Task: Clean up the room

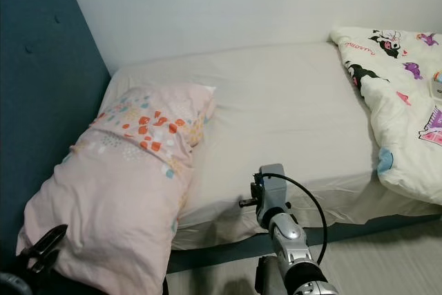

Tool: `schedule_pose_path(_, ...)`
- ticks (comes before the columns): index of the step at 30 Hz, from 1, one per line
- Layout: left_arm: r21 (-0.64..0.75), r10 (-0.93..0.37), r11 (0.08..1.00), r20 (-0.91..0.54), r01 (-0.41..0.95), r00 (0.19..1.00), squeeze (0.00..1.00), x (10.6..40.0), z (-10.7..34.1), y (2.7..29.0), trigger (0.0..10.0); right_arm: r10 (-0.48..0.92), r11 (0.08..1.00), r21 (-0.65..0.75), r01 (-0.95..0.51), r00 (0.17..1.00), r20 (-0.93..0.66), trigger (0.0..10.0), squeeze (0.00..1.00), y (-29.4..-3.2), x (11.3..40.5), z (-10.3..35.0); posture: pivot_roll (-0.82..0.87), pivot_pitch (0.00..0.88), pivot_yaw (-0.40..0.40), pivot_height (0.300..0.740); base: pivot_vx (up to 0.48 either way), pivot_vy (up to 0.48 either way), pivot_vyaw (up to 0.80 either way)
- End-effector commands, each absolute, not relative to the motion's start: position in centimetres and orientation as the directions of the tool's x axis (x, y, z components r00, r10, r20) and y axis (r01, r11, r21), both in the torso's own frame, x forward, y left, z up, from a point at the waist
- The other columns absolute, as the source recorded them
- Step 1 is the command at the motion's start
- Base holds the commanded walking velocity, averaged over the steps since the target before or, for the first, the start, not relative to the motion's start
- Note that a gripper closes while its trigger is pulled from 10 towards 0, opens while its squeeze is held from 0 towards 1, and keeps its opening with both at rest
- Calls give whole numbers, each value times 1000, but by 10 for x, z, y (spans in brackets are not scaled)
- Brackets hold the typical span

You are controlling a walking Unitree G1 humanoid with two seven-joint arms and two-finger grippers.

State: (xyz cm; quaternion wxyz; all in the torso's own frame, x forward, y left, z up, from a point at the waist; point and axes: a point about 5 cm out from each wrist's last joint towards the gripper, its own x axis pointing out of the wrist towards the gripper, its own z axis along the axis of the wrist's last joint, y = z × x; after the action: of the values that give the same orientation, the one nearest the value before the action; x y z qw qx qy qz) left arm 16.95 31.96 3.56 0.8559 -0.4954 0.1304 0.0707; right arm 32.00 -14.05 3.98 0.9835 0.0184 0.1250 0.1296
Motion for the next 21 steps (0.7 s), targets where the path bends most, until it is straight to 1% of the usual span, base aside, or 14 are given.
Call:
schedule_pose_path(1, -817, -27, 502, -342, -283, 939, 1000, 160, 23, 314, 10000, 264, 964, 87, -250, 928, -264, 10000, 0, -139, 315, 33, 24, 133, -23, 582, 0, 0, 0)
schedule_pose_path(4, -805, -50, 508, -382, -306, 923, 1000, 157, 15, 309, 10000, 264, 964, 87, -249, 928, -262, 10000, 0, -140, 316, 34, 21, 133, -25, 582, 0, 0, 0)
schedule_pose_path(6, -797, -103, 523, -411, -302, 906, 1000, 155, 11, 298, 10000, 265, 964, 84, -251, 928, -262, 10000, 0, -142, 316, 34, 15, 132, -32, 582, 0, 0, 0)
schedule_pose_path(11, -799, -120, 520, -419, -302, 900, 1000, 156, 8, 294, 10000, 266, 964, 82, -254, 927, -263, 10000, 0, -142, 316, 34, 8, 132, -37, 582, 0, 0, 0)
schedule_pose_path(19, -781, -77, 528, -435, -333, 897, 1000, 167, -3, 292, 10000, 277, 961, 83, -265, 925, -259, 10000, 0, -140, 316, 35, -5, 127, -44, 582, 0, 0, 0)
schedule_pose_path(20, -770, -49, 531, -445, -354, 894, 1000, 169, -7, 293, 10000, 280, 960, 83, -267, 925, -259, 10000, 0, -139, 316, 35, -10, 127, -48, 582, 0, 0, 0)
schedule_pose_path(21, -770, -49, 531, -445, -354, 894, 1000, 169, -7, 293, 10000, 280, 960, 83, -267, 925, -259, 10000, 0, -139, 316, 35, -10, 127, -48, 582, 0, 0, 0)
